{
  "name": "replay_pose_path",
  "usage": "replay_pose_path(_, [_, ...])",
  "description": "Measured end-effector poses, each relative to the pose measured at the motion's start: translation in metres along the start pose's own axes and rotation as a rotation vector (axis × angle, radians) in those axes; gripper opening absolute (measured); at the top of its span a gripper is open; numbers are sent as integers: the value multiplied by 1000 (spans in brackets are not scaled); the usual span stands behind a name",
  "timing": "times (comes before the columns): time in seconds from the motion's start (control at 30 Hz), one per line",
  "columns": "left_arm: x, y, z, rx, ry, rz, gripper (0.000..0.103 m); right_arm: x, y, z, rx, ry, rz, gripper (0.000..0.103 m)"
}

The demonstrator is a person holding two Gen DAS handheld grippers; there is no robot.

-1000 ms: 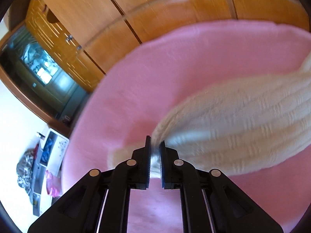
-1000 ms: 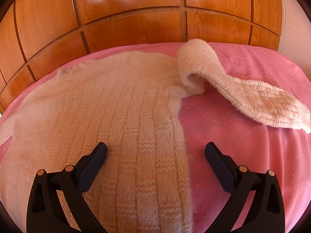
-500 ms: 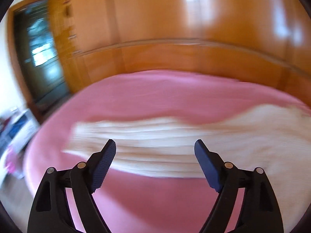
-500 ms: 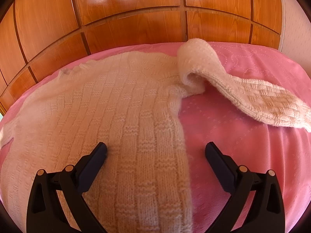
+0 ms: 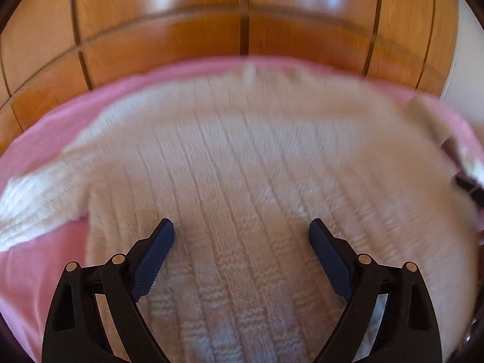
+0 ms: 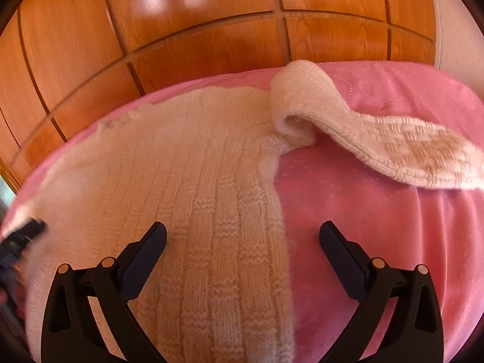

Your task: Fold small clothes

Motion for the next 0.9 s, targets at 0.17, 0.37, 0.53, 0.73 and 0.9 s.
replay_pose_path(0.17, [4,14,6,37,-19,22,92,22,-57,-4,-220,-76,-14,101])
replay_pose_path(0.37, [6,15,6,40,-20,16,93,37,-153,-11,-608,-185,12,82])
replay_pose_path(0.53, [1,7,6,45,-20,19,94,29,-209,-23,-803,-184,15,72])
replay_pose_path(0.73, [0,6,6,52,-19,28,95,13,-233,-44,-796,-131,47,19])
replay_pose_path(0.9, [-1,6,6,63,-21,36,96,39,-233,-69,-744,-189,61,9])
Point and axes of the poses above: each gripper's, at about its wrist camera, not at the fingertips, and x roughly against the way its jaws point, y to its left, z to its underside, the point moved 3 cm from there along -x, roughly the way its jaws point, and after that the axes turned 4 degrees about z, right-handed, at the moved point
